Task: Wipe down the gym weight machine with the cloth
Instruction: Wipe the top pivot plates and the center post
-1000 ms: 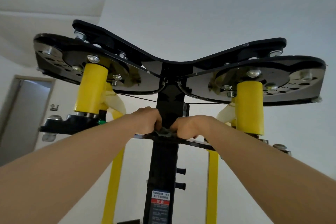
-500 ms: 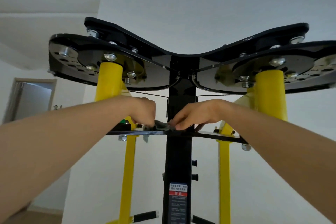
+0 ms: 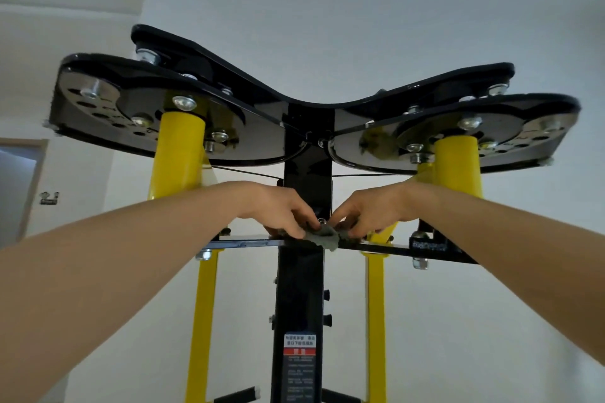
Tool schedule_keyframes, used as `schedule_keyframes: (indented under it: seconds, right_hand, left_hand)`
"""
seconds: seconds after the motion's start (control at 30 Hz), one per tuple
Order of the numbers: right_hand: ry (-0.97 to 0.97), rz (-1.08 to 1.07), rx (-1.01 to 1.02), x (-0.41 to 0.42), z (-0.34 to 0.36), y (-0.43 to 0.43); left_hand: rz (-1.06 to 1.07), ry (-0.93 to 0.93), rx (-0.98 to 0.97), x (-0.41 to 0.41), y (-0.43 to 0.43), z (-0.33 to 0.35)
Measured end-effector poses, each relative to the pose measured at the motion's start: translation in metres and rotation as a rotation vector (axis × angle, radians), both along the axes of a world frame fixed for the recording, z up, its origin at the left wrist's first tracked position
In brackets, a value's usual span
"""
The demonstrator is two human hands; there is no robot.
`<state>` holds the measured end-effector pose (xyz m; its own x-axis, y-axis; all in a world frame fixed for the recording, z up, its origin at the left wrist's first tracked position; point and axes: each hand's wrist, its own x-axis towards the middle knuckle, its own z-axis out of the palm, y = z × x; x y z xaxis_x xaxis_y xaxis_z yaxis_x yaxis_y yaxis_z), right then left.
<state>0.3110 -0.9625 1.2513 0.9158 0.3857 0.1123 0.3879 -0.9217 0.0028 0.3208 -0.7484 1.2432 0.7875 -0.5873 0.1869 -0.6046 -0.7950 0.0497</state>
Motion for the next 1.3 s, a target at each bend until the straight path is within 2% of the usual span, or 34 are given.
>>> schedule_keyframes:
  seconds: [0.2, 0.33, 0.57, 0.73, 0.87, 1.07, 1.17, 1.3]
  right_hand:
    - [-0.033, -0.011, 0.019, 0.023, -0.014, 0.008]
    - [-0.036, 0.027, 0.053, 0.028, -0.017, 0.016]
    - [0.075, 0.104, 0.1, 0.001, -0.004, 0.004]
    - [0.114, 0.06, 0.051, -0.012, 0.012, -0.002]
    - [0.118, -0.027, -0.001, -0.005, 0.016, 0.005]
    - [0.071, -0.061, 0.034, 0.026, -0.004, 0.019]
    - [0.017, -0.026, 0.05, 0.029, -0.009, 0.021]
    - [-0.061, 0.1, 0.128, 0.01, -0.013, 0.017]
  left_hand:
    - [0.133, -0.046, 0.175, 0.017, -0.003, 0.003]
    - [0.162, 0.045, 0.091, 0.021, 0.002, 0.005]
    - [0.094, 0.177, 0.01, -0.004, 0.019, 0.015]
    - [0.031, 0.166, -0.03, -0.019, 0.014, 0.013]
    - [0.078, 0.193, 0.001, -0.016, 0.006, 0.01]
    - [0.281, 0.106, 0.09, 0.006, 0.004, 0.003]
    - [0.229, 0.014, 0.068, 0.01, 0.007, 0.001]
    - [0.107, -0.054, -0.056, 0.001, 0.013, 0.0]
